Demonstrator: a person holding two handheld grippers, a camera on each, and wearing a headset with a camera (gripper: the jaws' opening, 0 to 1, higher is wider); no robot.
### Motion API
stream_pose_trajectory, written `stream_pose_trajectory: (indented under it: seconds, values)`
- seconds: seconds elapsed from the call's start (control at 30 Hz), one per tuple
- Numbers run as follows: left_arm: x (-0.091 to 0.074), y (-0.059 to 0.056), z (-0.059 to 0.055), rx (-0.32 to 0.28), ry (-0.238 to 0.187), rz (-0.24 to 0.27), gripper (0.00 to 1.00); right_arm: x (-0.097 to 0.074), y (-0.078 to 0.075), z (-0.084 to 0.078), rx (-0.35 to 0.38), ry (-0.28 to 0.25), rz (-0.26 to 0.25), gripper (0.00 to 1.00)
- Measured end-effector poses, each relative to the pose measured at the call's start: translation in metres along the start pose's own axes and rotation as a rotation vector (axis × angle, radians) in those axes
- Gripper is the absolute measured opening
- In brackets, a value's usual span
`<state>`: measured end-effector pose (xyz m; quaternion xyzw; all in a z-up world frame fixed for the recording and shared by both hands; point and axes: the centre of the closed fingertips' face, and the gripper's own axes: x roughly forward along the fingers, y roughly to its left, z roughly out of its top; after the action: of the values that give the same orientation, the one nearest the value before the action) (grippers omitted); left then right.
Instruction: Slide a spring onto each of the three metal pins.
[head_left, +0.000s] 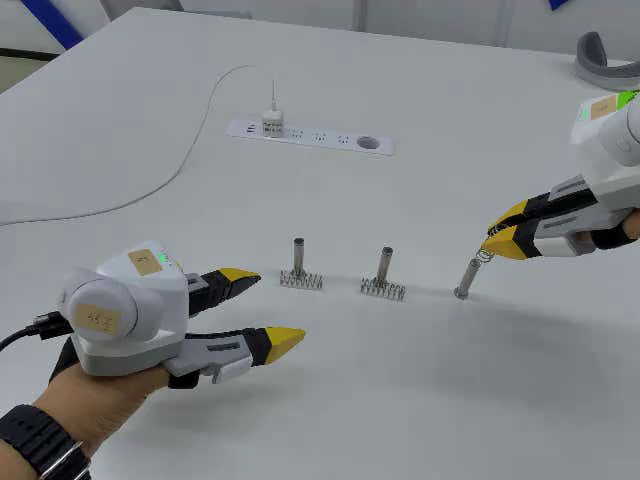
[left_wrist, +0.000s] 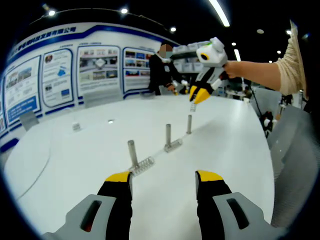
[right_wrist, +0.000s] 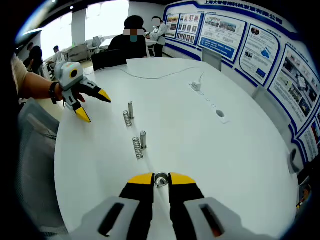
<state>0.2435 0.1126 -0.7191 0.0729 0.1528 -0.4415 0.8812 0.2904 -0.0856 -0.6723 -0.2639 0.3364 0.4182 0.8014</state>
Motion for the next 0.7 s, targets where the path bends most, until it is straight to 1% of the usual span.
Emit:
stream_pose_trajectory:
  seconds: [0.3,0.33,0.53,0.7]
  values:
    - [-0.001,0.001,-0.001,-0.007,0.001,0.005,0.51,0.010,-0.005,-0.006,0.022,0.015,0.015,0.12]
    - [-0.001,0.001,-0.002,-0.009,0.000,0.005,0.51,0.011,-0.005,-0.008,0.023,0.023,0.017,0.12]
    - [-0.001,0.003,-0.003,-0.013,0.003,0.006,0.50,0.016,-0.005,-0.011,0.033,0.031,0.027,0.12]
    - [-0.001,0.002,-0.003,-0.014,0.003,0.005,0.50,0.023,-0.004,-0.014,0.040,0.039,0.032,0.12]
